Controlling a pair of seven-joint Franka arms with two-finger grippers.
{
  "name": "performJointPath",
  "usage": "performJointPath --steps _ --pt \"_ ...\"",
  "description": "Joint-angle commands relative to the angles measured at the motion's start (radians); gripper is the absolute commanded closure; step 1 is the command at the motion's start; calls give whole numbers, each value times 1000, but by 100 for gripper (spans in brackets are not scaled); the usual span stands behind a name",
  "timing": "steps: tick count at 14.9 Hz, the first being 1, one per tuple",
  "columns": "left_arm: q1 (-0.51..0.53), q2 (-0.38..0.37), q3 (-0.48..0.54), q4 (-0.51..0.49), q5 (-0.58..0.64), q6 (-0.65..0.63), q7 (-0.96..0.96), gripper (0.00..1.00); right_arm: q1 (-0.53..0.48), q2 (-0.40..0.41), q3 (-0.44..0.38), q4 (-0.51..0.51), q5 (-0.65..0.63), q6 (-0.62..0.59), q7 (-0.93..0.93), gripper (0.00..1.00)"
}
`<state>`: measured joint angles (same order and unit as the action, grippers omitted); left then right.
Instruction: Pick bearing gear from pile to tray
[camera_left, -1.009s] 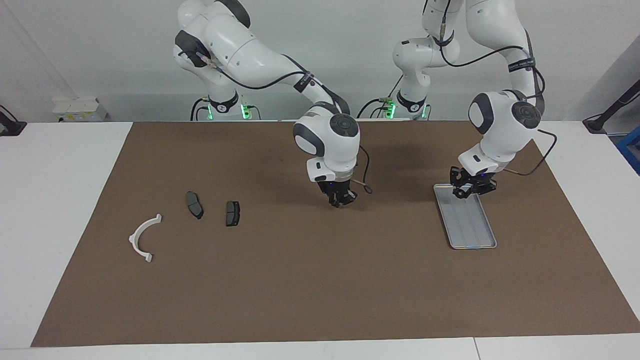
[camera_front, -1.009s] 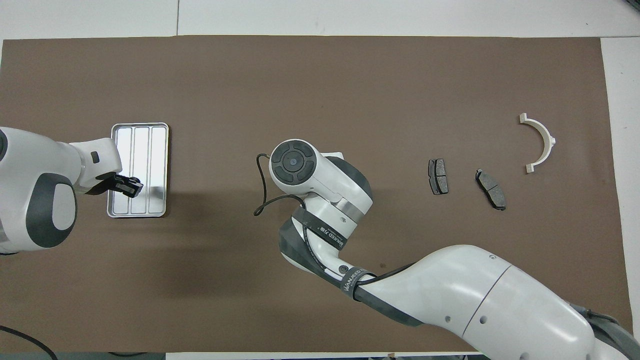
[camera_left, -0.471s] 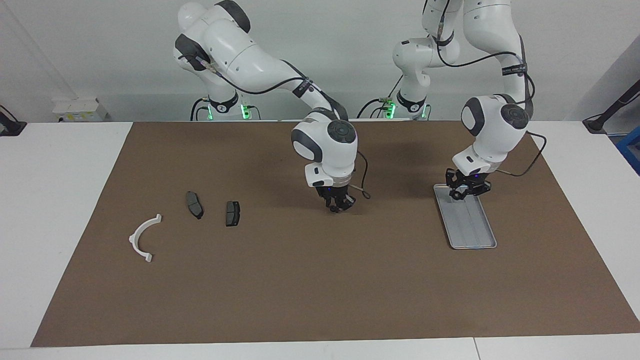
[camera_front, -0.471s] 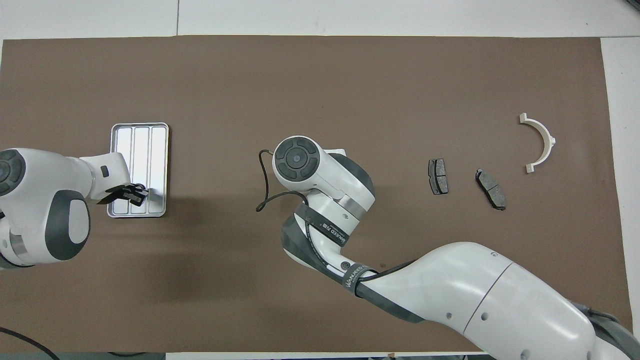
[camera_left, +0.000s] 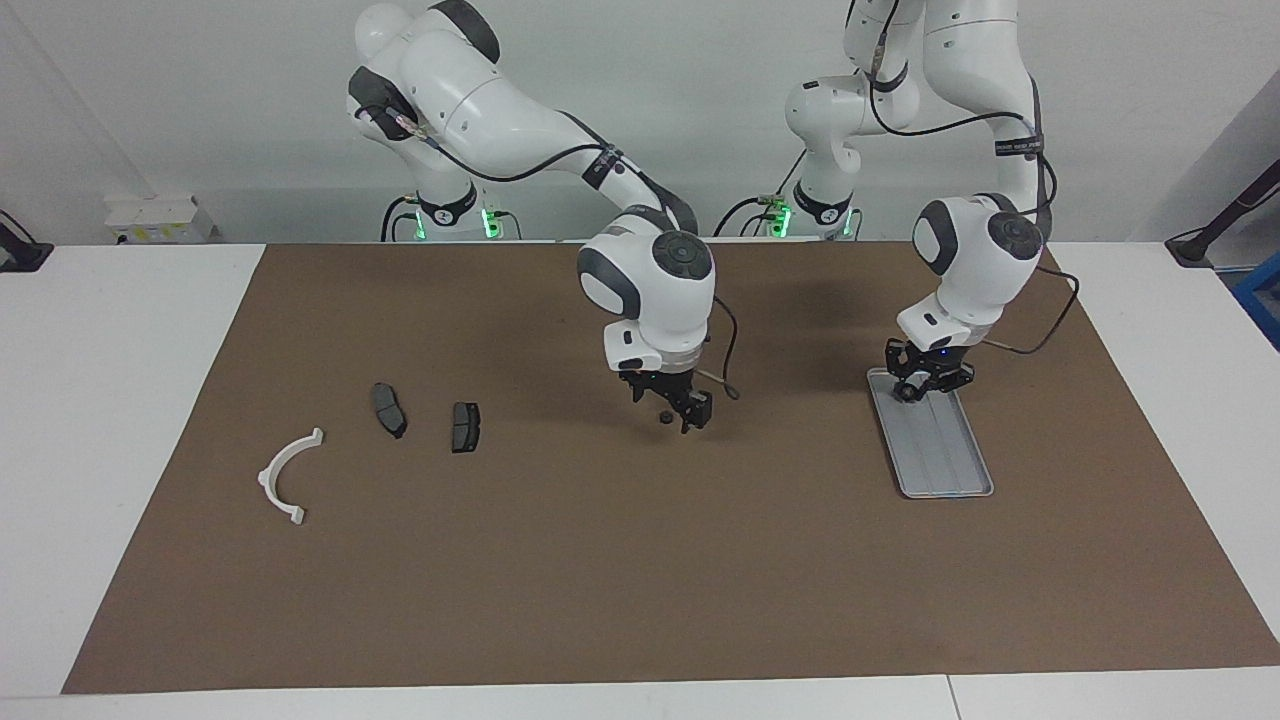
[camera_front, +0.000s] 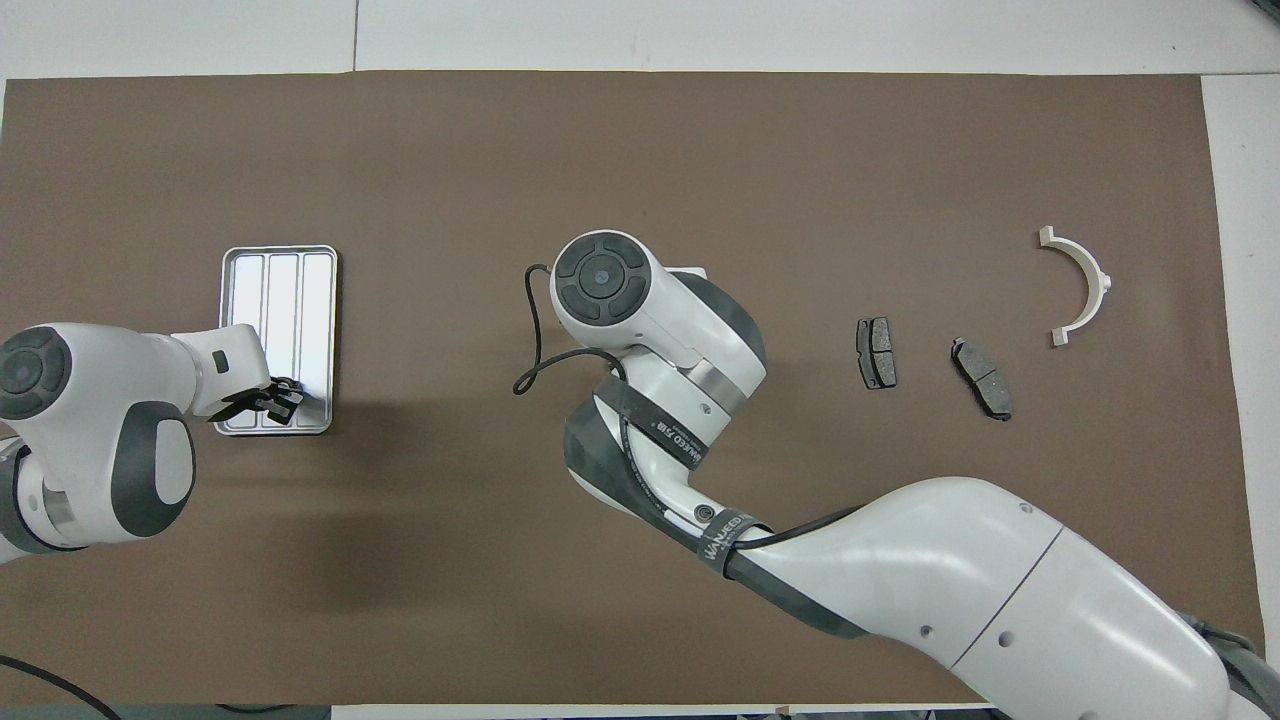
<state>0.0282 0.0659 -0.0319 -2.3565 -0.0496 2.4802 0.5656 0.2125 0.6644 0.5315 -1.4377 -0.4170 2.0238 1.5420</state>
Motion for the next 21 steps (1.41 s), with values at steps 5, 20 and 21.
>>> performJointPath --steps 5,20,21 --pt "2 3 6 -38 19 66 17 100 -137 -61 18 10 78 -19 -274 0" --pt "-244 31 -5 436 -42 -416 -428 26 -240 -233 -276 -115 269 -43 -1222 0" --pt "-311 35 -3 441 -42 -390 -503 26 -240 -256 -315 -124 302 -46 -1312 0"
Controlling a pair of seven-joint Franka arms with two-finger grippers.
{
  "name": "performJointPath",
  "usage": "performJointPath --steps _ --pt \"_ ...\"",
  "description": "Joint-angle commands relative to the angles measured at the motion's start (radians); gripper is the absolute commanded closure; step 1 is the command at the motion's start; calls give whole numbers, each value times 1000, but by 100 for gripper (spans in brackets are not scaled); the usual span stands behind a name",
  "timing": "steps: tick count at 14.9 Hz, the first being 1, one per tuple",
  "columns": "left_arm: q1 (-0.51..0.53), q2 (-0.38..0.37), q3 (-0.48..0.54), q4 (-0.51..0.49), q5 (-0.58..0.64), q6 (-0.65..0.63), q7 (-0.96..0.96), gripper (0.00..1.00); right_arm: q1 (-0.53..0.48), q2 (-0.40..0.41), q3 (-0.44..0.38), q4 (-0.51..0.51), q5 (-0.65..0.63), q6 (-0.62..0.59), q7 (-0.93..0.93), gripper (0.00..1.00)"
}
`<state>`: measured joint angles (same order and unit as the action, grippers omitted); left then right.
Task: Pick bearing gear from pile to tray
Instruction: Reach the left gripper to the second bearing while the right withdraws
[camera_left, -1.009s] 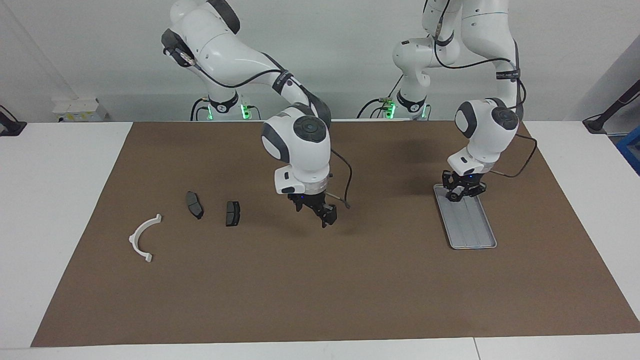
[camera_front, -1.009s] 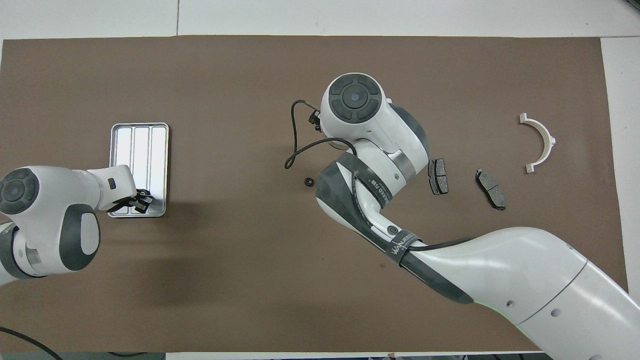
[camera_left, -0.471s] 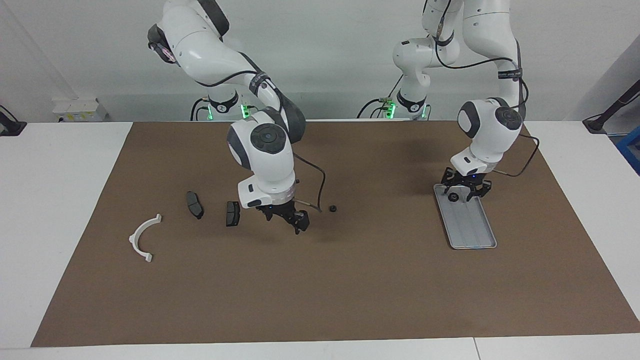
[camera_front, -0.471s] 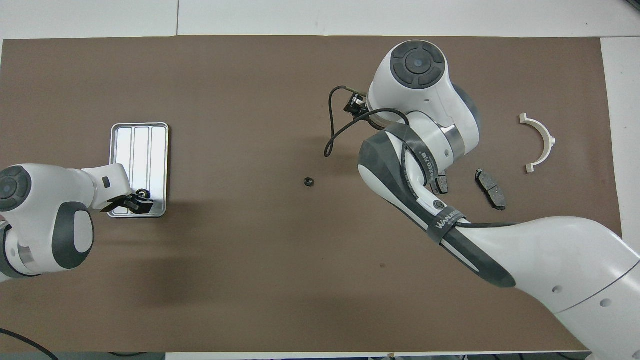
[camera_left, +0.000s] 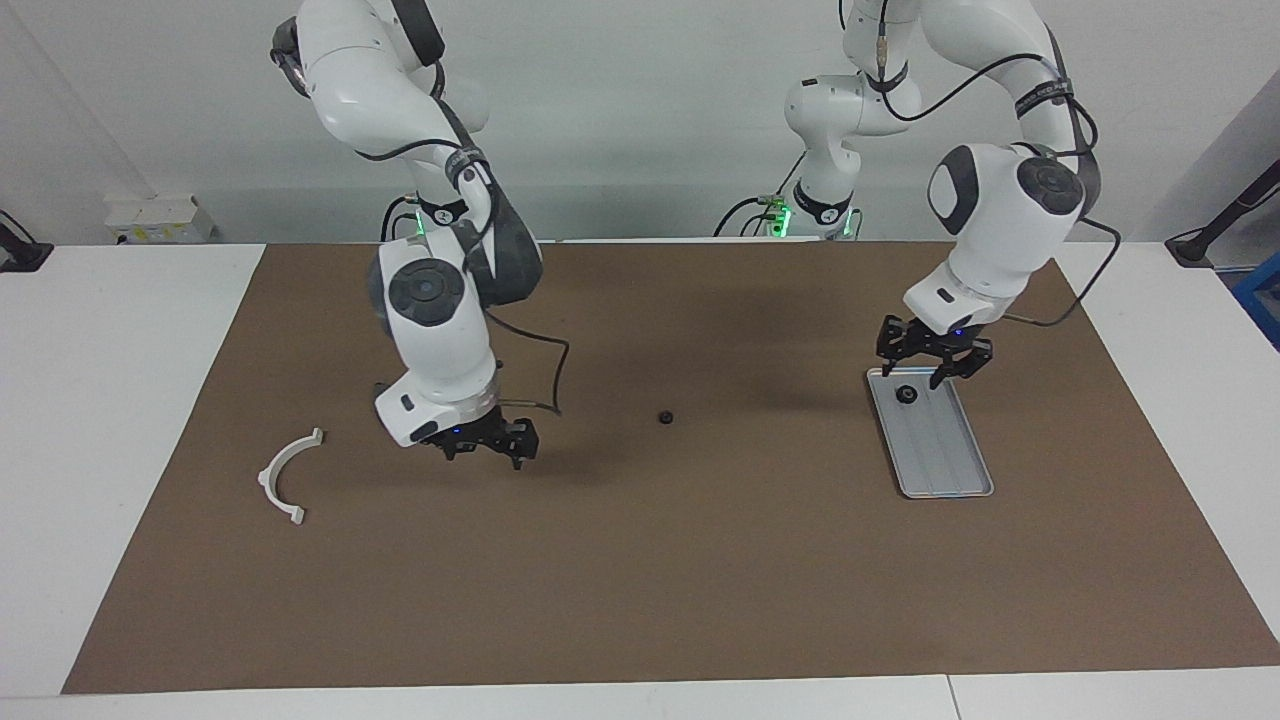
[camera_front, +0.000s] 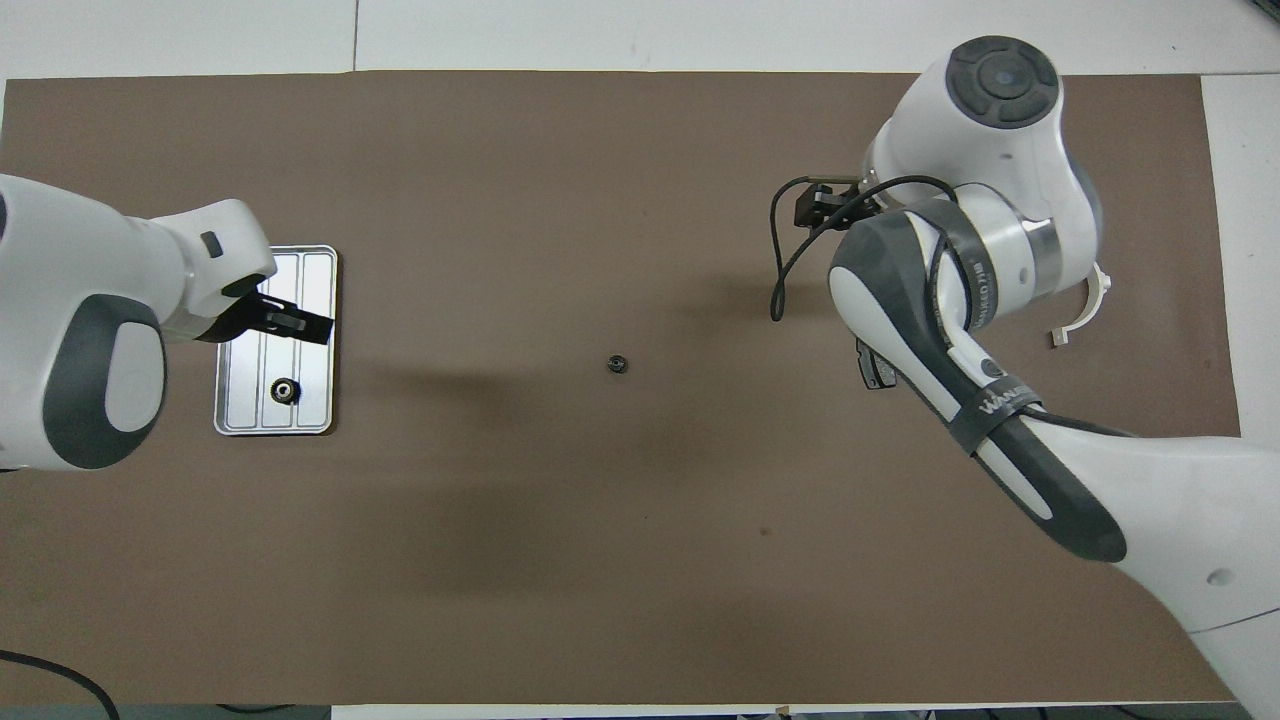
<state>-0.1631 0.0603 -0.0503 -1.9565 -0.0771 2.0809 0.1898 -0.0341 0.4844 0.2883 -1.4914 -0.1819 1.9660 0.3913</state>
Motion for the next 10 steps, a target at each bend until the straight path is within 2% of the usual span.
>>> performJointPath --steps 1,2,5,10 --pt "-191 42 17 41 -15 45 -182 26 6 -98 -105 -76 87 4 -240 0" --pt "-243 58 18 44 -15 62 -219 26 6 -124 -132 -90 97 -1 -291 0" --pt "-363 165 18 94 -12 112 -372 26 6 -237 -182 -138 131 -67 -362 0" --pt "-437 280 17 80 -12 259 -432 26 6 -418 -189 -132 154 -336 -370 0"
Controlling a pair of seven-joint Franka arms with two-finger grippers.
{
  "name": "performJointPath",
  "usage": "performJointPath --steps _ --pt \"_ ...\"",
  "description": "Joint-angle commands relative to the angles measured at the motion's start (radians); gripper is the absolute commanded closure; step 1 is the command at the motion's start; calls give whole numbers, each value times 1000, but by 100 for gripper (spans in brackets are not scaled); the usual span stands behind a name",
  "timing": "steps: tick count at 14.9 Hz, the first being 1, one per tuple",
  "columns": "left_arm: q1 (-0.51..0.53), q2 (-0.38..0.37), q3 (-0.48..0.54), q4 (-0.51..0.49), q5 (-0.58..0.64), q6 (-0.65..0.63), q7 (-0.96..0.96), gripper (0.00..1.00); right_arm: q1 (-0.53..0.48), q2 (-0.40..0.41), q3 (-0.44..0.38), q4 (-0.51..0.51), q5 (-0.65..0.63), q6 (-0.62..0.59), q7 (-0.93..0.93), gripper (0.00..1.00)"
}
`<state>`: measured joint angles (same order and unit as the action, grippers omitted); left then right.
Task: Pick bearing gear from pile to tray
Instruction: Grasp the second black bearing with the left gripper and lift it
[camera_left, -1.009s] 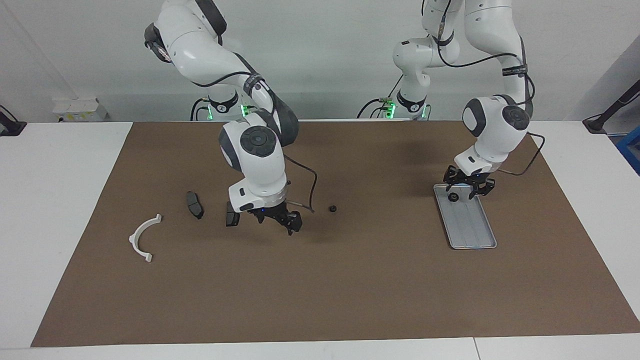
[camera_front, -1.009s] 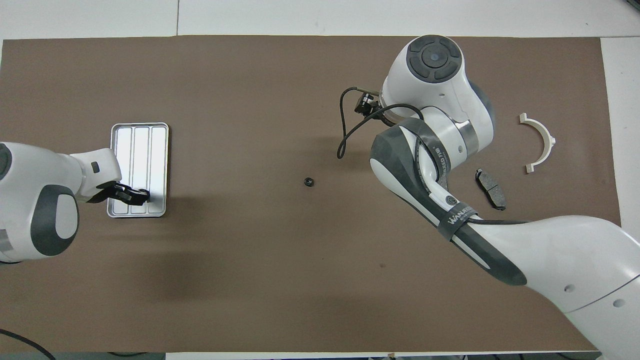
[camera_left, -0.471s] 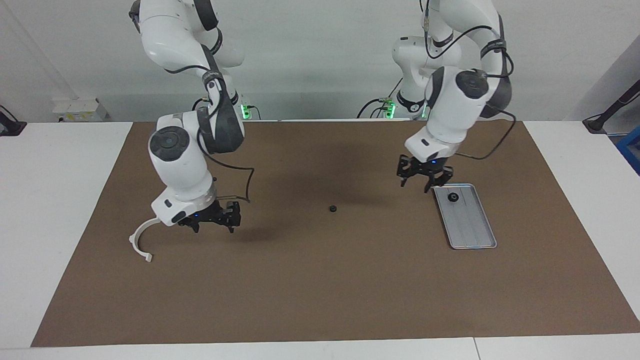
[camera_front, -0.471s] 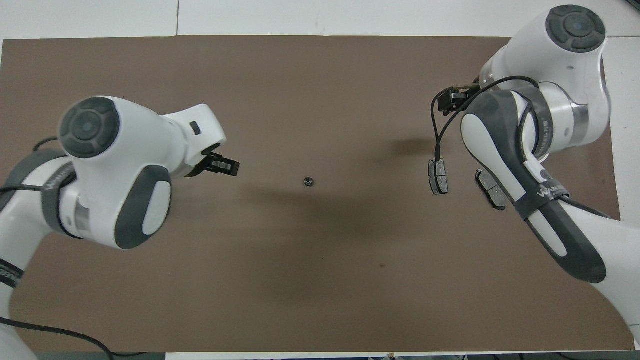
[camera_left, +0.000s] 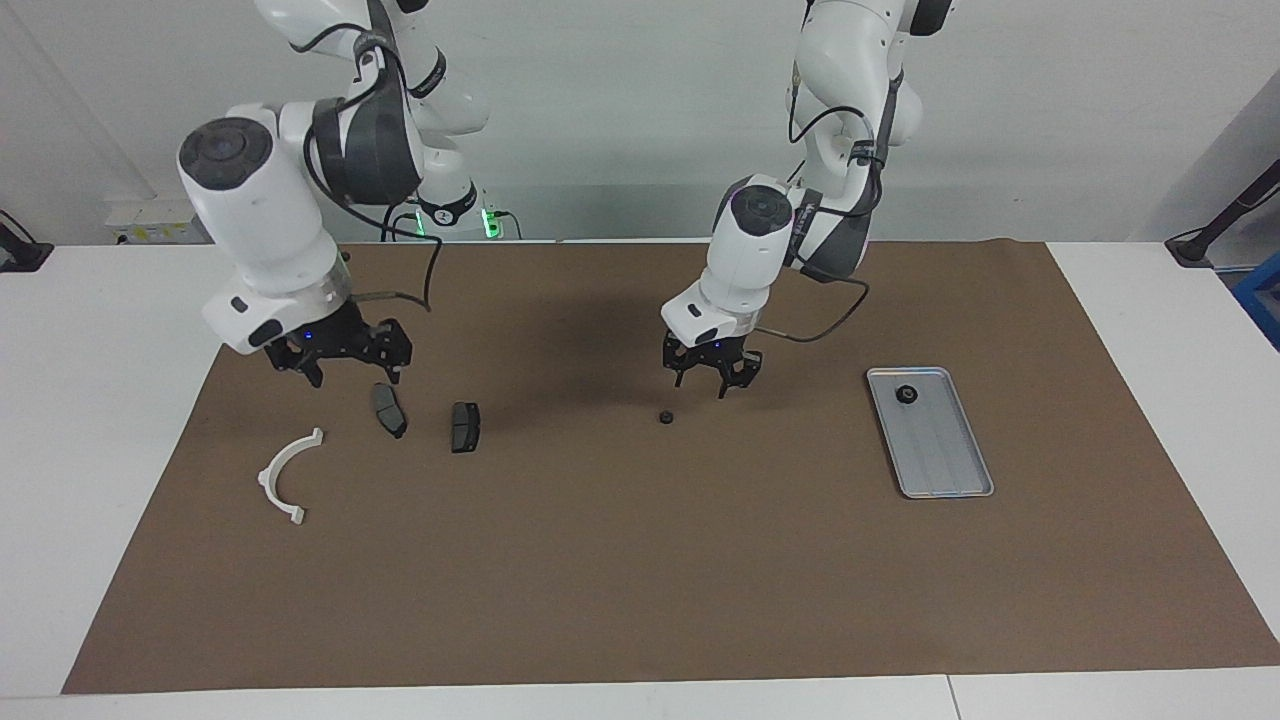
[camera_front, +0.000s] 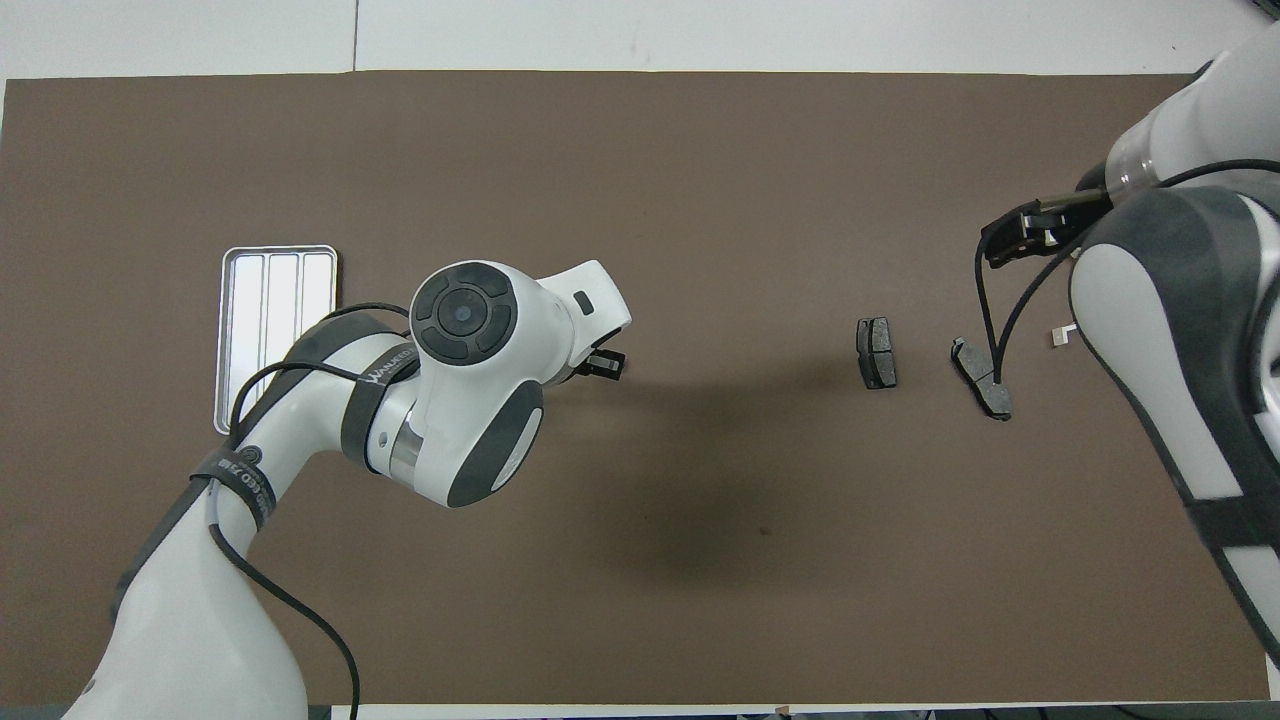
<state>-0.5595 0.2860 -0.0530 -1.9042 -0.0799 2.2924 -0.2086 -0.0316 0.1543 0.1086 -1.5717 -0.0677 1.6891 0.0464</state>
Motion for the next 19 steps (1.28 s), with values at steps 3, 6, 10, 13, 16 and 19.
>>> performJointPath --steps 3,6,10,13,16,19 --pt "-66 110 19 39 -11 124 -66 26 4 -171 -10 -42 68 -198 -11 0" --pt "-66 122 19 45 -11 131 -66 26 13 -231 -10 -38 80 -272 52 0" --pt "-65 130 21 39 -8 148 -63 26 24 -254 -10 -39 80 -287 78 0" --pt "-63 153 21 37 -8 171 -63 26 24 -249 -10 -39 55 -257 75 0" --pt "-68 177 21 39 -8 188 -66 26 24 -251 -10 -39 17 -203 72 0" --pt "-69 186 21 46 -9 171 -68 27 13 -243 -9 -39 17 -203 70 0"
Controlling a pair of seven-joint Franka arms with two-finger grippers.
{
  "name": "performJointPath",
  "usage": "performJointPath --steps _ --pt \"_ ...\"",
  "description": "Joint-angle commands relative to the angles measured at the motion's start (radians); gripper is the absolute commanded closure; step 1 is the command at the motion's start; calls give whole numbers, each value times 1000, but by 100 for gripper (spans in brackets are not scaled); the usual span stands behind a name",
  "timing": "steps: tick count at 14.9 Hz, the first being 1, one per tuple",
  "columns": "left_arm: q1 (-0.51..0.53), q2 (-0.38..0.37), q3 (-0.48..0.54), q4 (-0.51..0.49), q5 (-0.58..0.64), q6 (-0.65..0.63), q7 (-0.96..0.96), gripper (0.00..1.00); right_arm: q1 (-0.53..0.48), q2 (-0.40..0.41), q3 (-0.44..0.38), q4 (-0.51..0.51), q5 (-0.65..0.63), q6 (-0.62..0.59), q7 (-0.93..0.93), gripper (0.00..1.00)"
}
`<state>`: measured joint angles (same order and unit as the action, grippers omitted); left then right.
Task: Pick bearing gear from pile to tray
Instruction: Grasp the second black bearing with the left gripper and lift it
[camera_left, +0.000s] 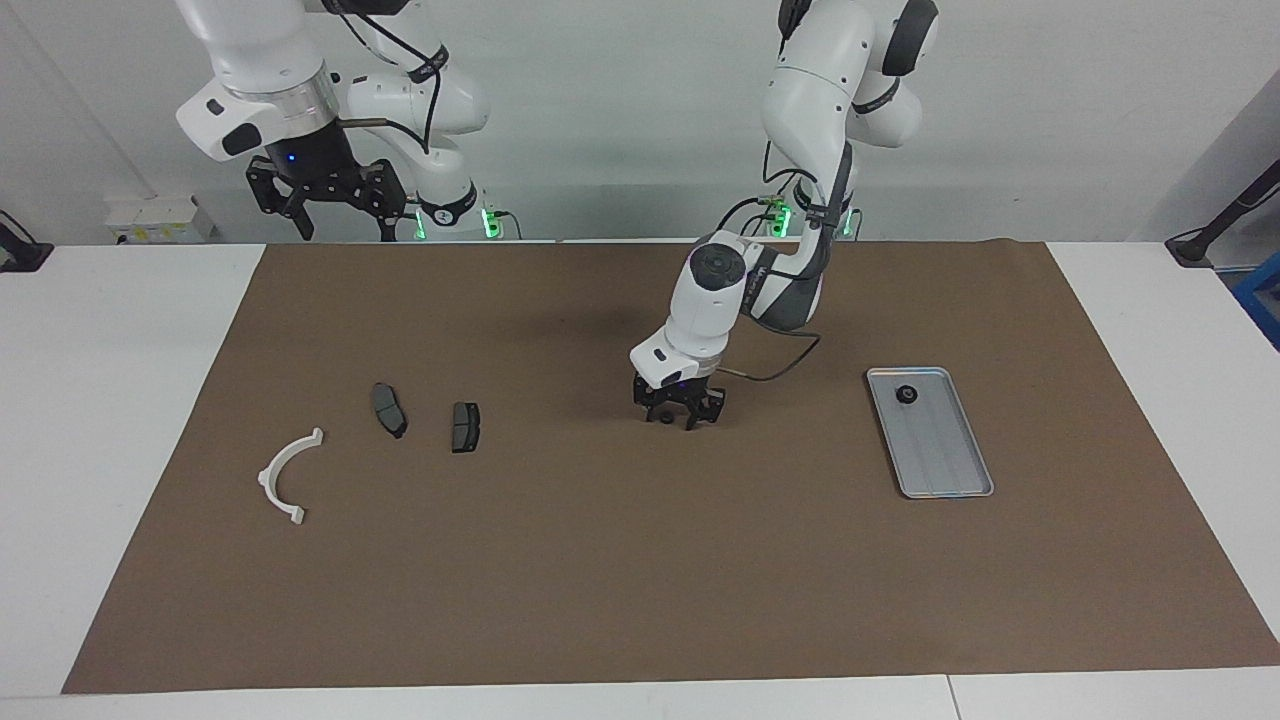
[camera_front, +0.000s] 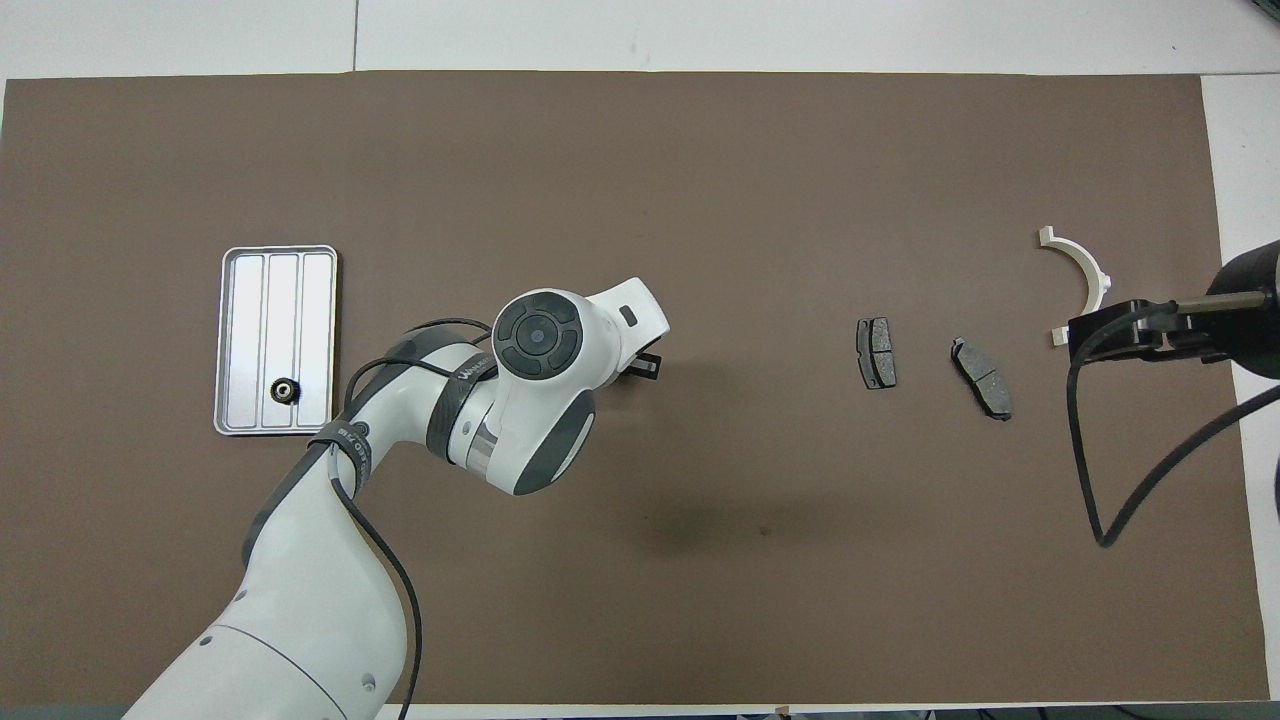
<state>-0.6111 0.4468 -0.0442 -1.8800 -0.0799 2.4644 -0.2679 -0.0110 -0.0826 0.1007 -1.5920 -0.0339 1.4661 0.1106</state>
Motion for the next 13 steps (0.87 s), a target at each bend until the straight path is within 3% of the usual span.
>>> performJointPath --steps 1,13 --pt "-18 26 12 33 -9 -18 -10 30 -7 -8 -1 -19 -14 20 4 0" --pt "-16 21 13 82 -8 -85 -20 30 -18 -8 -1 -19 74 97 50 0"
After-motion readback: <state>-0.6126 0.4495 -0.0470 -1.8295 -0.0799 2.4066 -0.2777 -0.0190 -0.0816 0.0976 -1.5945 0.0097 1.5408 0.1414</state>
